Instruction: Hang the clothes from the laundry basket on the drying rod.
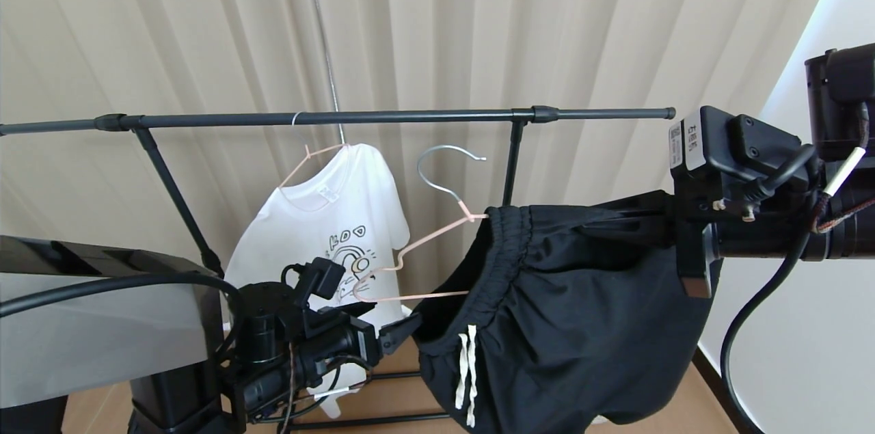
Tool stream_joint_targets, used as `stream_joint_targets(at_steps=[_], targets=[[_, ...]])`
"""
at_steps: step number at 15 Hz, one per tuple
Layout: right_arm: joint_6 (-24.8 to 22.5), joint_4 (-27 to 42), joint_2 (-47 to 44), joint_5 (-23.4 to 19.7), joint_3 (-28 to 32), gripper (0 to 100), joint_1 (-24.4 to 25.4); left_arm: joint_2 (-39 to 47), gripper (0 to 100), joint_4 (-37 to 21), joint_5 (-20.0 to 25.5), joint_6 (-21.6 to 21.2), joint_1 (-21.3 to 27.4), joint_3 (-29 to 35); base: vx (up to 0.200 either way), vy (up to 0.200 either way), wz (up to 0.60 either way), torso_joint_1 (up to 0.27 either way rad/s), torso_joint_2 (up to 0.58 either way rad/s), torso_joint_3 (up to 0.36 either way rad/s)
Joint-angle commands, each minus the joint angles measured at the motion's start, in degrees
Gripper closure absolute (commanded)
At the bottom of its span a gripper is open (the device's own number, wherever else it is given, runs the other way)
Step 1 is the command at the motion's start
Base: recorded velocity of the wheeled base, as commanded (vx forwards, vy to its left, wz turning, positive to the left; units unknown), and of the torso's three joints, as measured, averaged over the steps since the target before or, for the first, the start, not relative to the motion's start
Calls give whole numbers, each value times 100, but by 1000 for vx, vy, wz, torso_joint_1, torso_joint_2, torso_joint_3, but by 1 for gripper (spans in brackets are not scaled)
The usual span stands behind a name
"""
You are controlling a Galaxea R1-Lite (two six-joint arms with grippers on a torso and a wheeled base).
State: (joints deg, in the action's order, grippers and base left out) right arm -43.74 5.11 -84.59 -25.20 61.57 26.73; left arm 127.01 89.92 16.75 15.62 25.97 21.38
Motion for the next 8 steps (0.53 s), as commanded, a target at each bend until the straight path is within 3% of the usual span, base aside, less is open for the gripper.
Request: stream_joint_targets(at_steps=[1,8], targets=[[15,-1,4,6,12,100,34,166,0,8,-23,3,75,226,0,0,0,0,0,0],[208,-256,4,59,-5,100,34,324,0,8,-137,-32,313,261,0,0,0,0,0,0]])
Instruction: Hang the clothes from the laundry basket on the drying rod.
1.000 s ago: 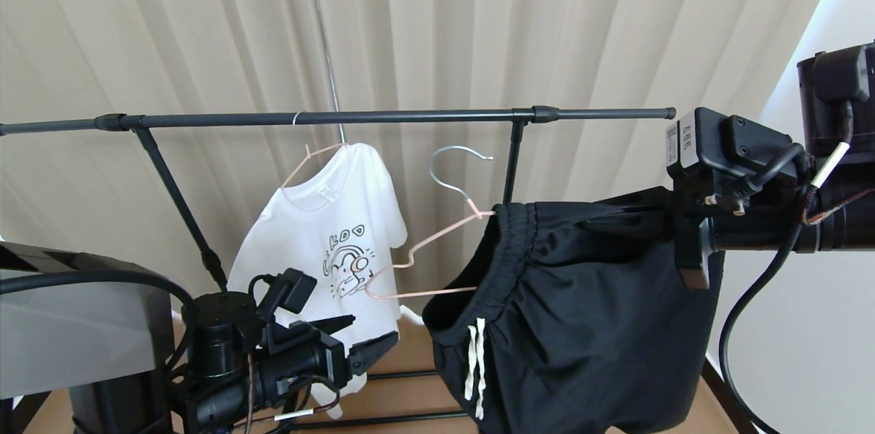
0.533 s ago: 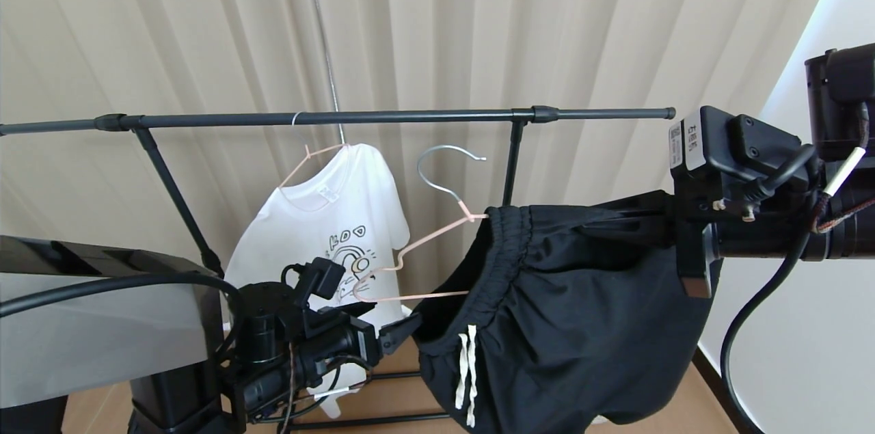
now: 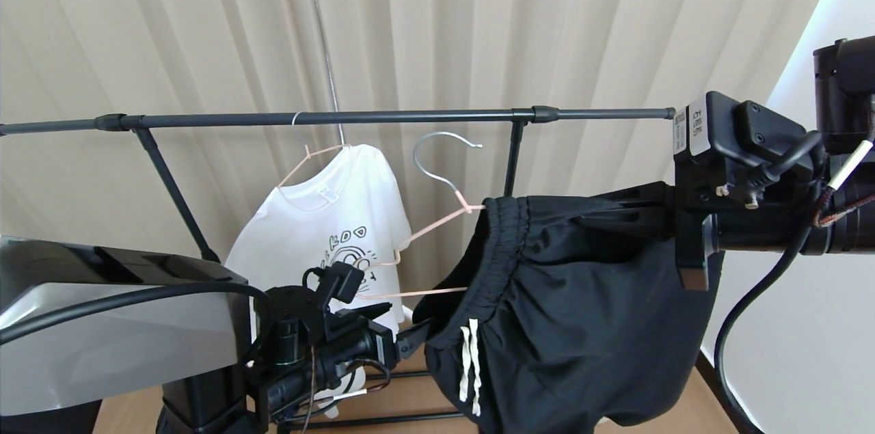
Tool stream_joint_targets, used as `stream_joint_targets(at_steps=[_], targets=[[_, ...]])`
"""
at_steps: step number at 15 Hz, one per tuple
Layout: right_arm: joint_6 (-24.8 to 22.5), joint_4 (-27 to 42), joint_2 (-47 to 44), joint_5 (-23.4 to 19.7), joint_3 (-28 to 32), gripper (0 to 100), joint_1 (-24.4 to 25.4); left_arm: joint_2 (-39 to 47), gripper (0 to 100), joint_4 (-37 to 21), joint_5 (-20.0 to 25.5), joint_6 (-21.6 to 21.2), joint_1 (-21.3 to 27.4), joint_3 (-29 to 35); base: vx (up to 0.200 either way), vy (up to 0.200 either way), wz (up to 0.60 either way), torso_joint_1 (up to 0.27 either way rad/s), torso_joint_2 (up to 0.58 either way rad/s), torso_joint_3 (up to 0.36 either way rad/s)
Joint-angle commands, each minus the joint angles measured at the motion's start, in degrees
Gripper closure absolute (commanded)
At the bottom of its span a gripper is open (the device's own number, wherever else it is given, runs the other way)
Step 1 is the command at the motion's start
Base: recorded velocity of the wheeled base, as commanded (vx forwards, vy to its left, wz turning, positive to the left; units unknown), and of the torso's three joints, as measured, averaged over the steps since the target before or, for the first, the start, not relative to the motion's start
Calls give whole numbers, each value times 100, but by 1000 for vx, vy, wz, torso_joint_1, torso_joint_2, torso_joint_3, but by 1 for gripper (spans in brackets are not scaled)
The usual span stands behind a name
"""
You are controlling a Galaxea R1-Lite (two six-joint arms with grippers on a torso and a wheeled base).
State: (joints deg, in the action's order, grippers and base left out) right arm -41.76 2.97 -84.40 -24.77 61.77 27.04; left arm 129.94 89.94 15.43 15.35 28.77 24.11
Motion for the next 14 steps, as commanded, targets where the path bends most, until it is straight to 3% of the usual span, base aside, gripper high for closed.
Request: stream_joint_targets(at_steps=[1,4,12,13,14], targets=[[46,-60,-16,87,-16,100,3,31,0,6,-14,-5,67,-47,0,0,0,0,0,0],[90,-69,-7,157,11,100,3,31,0,6,-23,-129,111,-188,0,0,0,0,0,0],[274,-69,169,210,-25,100,3,31,0,6,-577,-243,542,-258,0,0,0,0,0,0],[274,-69,187,210,-25,100,3,31,100,6,-577,-243,542,-258,0,0,0,0,0,0],[274,-69,204,210,-25,100,3,31,100,6,-585,-243,560,-258,0,0,0,0,0,0]])
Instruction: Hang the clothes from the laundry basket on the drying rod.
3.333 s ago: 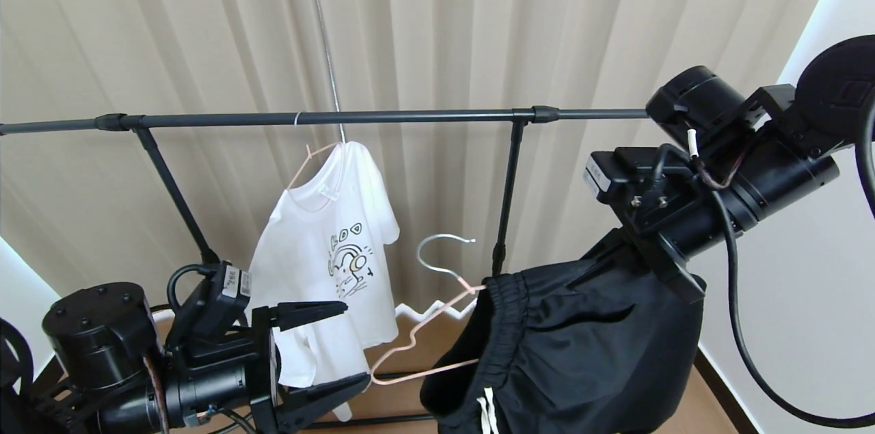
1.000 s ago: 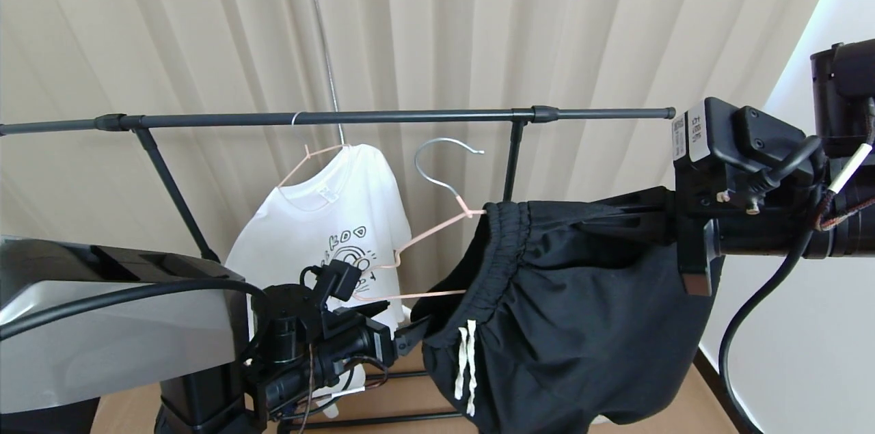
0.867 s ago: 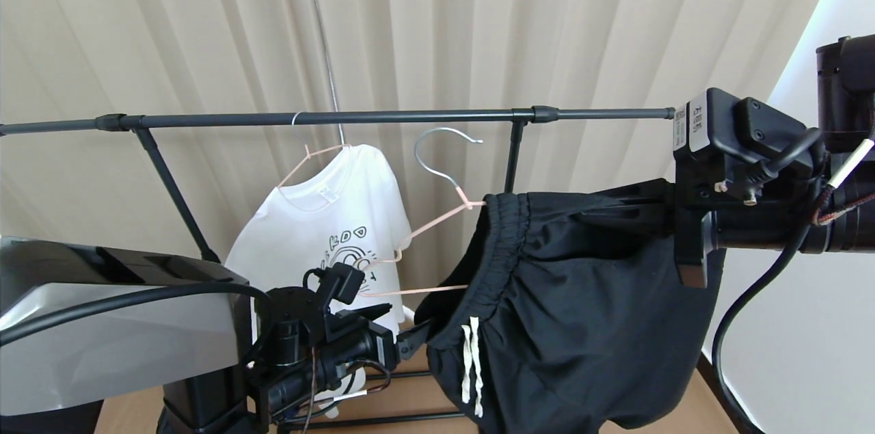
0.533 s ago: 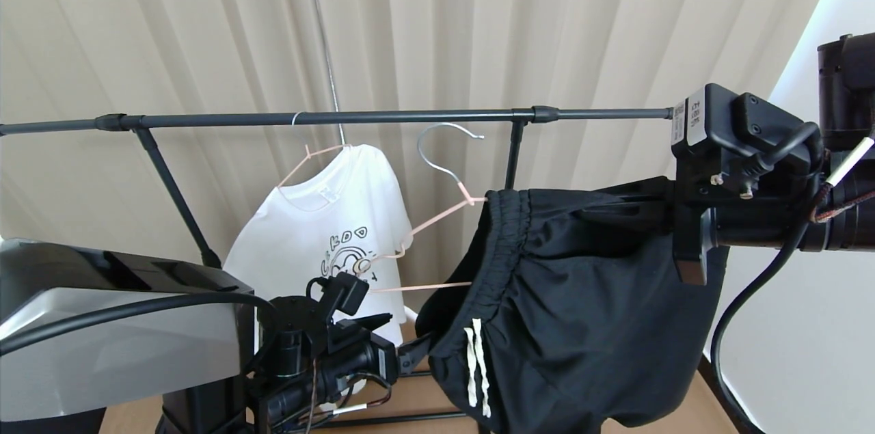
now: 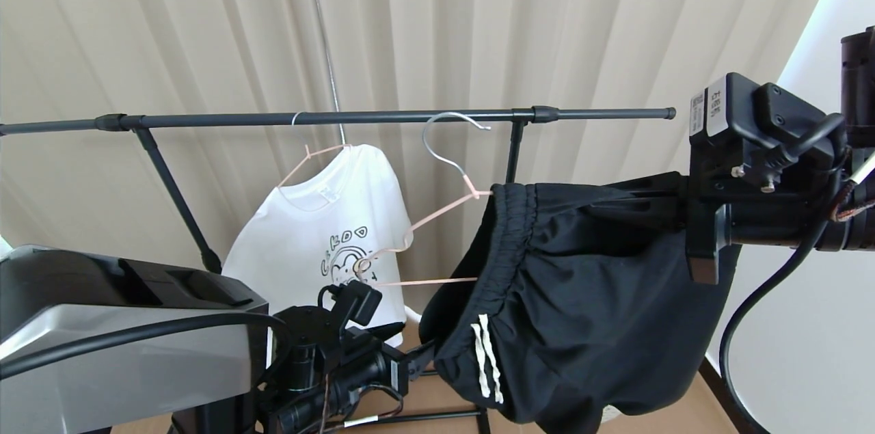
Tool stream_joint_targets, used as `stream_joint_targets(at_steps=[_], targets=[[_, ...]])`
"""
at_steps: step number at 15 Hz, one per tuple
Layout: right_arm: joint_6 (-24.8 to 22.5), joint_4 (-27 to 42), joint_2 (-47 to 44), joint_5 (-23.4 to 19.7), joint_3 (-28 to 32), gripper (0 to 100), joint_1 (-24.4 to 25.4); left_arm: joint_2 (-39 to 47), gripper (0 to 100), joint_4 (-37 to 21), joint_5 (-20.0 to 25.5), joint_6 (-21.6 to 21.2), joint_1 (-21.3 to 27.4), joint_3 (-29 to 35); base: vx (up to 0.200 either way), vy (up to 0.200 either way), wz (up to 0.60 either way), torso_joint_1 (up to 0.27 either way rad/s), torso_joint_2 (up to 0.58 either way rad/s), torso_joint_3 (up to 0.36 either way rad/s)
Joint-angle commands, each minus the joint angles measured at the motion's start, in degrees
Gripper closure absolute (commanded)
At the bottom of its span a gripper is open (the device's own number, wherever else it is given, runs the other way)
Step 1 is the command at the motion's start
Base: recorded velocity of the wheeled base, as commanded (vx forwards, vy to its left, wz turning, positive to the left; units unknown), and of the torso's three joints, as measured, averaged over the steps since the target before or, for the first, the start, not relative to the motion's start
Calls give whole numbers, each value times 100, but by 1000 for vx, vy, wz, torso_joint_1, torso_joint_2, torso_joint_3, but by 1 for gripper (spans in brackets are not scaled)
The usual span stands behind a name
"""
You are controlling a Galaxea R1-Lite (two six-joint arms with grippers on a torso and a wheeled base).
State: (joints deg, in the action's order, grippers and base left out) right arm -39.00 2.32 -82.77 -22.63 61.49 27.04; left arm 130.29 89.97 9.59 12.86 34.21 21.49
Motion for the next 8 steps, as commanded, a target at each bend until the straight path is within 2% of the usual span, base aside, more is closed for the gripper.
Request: stream_joint_targets(at_steps=[1,8], targets=[[-3,6,51,4,-5,100,3,-4,100,3,-1,6,33,-40,0,0,0,0,0,0],[-3,-3,42,109,-146,100,-111,-232,100,3,-10,-3,-81,-277,0,0,0,0,0,0]])
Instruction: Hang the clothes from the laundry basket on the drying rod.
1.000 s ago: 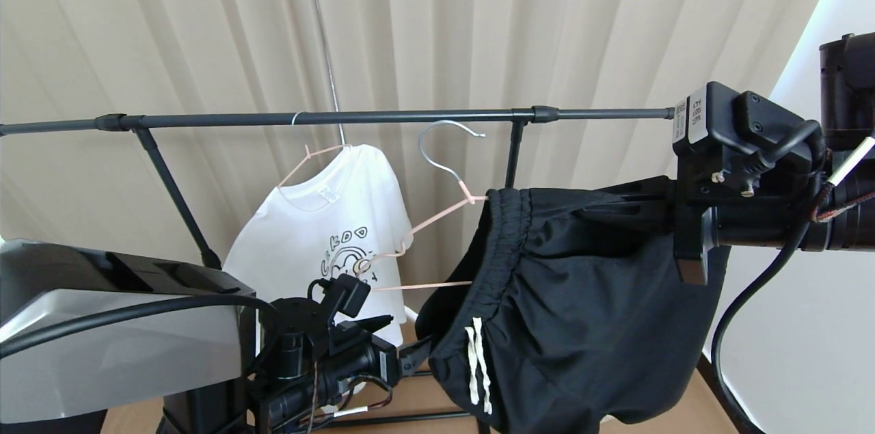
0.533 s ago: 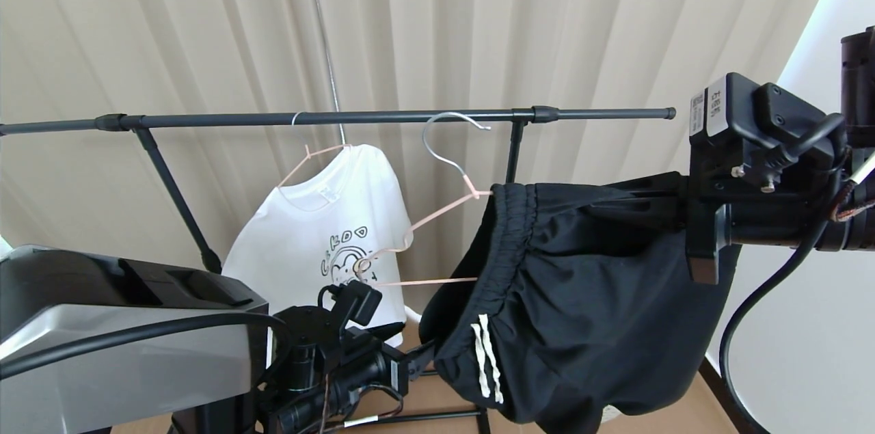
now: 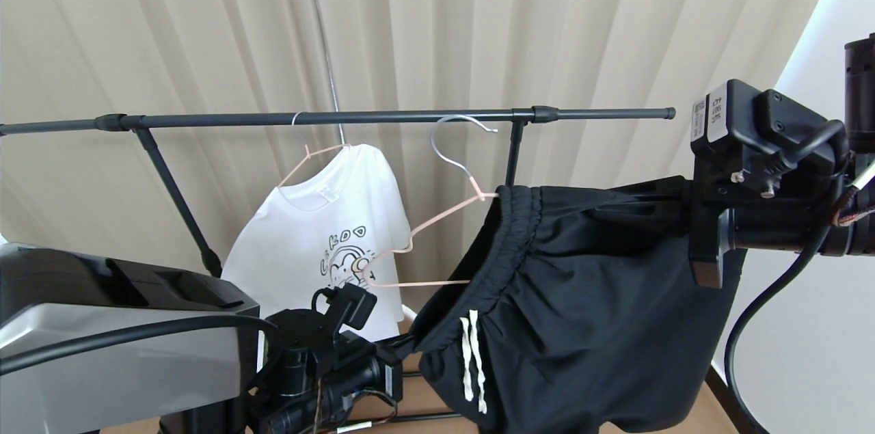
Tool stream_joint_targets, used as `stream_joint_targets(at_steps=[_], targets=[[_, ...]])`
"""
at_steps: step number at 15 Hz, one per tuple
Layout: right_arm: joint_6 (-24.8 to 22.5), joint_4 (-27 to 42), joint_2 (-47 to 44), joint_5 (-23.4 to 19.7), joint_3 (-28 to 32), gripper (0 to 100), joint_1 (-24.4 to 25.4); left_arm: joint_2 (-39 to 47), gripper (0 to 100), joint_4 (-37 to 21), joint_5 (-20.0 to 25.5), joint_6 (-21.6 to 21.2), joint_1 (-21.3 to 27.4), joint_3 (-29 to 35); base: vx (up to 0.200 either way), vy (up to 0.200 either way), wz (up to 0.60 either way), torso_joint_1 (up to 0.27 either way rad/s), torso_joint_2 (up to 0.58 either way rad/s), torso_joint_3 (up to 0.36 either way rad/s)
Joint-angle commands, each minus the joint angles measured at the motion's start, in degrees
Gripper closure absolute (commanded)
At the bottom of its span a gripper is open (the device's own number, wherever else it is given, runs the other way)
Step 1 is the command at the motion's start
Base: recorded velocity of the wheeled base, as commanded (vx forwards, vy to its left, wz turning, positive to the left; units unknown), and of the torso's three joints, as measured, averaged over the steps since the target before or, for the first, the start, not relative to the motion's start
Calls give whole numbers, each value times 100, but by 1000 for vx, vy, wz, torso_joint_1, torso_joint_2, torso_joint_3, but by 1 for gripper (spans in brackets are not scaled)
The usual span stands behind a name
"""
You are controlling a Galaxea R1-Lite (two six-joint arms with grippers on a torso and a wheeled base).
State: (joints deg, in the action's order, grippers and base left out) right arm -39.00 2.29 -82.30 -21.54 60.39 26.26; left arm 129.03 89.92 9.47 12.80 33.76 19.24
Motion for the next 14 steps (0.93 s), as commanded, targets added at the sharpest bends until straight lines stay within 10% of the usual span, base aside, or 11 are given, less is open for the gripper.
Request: stream_joint_targets(at_steps=[1,11,14], targets=[[-3,-1,-5,1,-133,100,-59,-220,100,8,2,3,-80,-96,0,0,0,0,0,0],[279,-176,390,-553,-1029,100,-640,-404,100,8,-16,-217,-449,-69,0,0,0,0,0,0],[542,-1389,495,-1098,-2058,100,-903,-422,100,8,-16,-348,-589,-8,0,0,0,0,0,0]])
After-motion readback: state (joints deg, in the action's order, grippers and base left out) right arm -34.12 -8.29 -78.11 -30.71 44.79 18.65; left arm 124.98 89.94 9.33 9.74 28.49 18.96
